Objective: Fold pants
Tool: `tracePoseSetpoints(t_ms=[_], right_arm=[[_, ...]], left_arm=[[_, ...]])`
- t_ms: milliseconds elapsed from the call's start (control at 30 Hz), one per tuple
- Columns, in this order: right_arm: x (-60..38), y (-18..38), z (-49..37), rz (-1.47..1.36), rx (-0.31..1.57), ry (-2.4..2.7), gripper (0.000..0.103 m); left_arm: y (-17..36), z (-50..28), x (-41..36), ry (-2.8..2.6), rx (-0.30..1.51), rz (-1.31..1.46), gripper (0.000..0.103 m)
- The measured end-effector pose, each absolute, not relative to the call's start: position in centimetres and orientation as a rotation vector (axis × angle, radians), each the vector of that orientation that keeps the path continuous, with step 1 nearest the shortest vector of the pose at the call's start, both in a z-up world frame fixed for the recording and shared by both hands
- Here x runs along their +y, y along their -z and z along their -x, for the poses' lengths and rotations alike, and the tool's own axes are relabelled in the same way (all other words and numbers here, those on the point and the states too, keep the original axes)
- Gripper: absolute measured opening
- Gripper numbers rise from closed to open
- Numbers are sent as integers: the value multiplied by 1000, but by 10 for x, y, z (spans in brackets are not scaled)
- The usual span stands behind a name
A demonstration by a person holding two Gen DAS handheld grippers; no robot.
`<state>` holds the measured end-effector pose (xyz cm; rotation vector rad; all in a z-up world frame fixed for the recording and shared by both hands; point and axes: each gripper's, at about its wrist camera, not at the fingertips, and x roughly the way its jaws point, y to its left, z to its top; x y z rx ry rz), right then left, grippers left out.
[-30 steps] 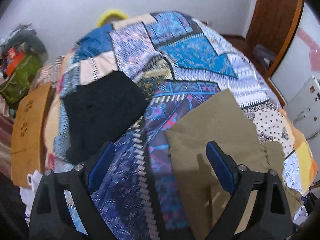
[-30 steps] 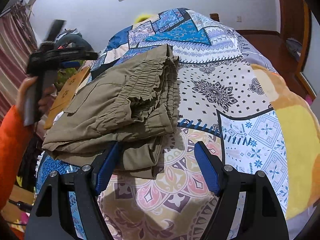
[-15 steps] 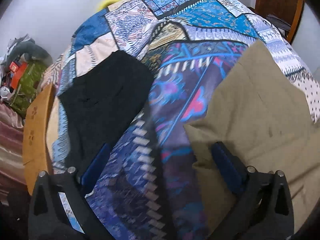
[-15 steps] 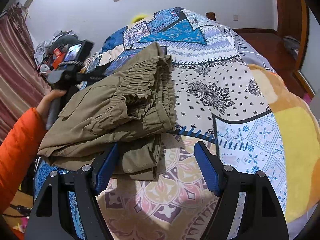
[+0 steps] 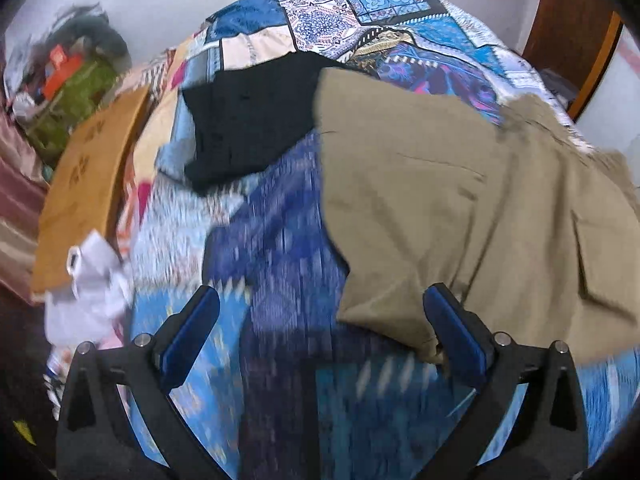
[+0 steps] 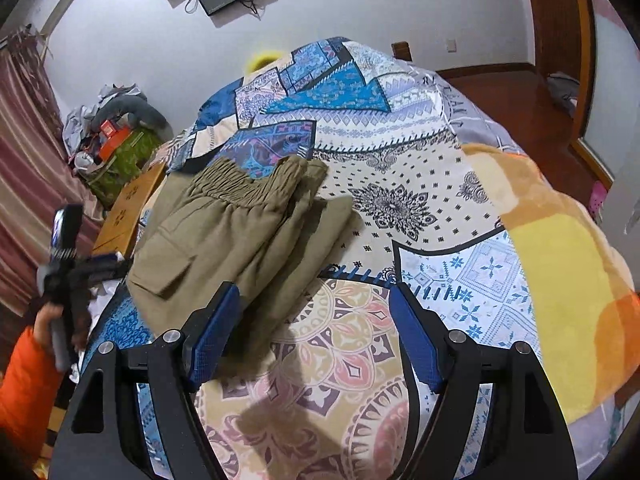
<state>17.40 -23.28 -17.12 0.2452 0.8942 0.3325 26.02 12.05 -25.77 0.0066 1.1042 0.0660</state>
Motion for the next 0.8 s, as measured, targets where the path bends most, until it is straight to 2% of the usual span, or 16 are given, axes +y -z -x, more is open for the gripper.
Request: tracePoseSetpoints(t_ms=[167,400,433,500,567,633,700,800], right_arm=[[-229,164,-171,-270,867,-342,76],[-207,165,-173,-218,846,-380,75],[-203,169,-175,-202,851,-376,74],[-196,179,-179,-169,870,-363,60],[-195,191,-182,-169,903,-381,51],[-195,198,-182,-184,918,-403,44],[-195,198,-181,-193,913,-419,37],[-193,191,-177,-161,883,-419,36]], left_arm=[[255,-231,125,-58,1084,62,103],[251,-221,123,-84,1025,-4,103],[251,-220,124,-91,1018,-10,100],[252,-218,125,-102,1004,-14,92],[252,-217,129,-123,996,-13,82],[255,-217,133,-171,1010,-35,63],[259,-214,137,-185,1023,-55,61],[254,-208,143,-172,1019,-65,59]])
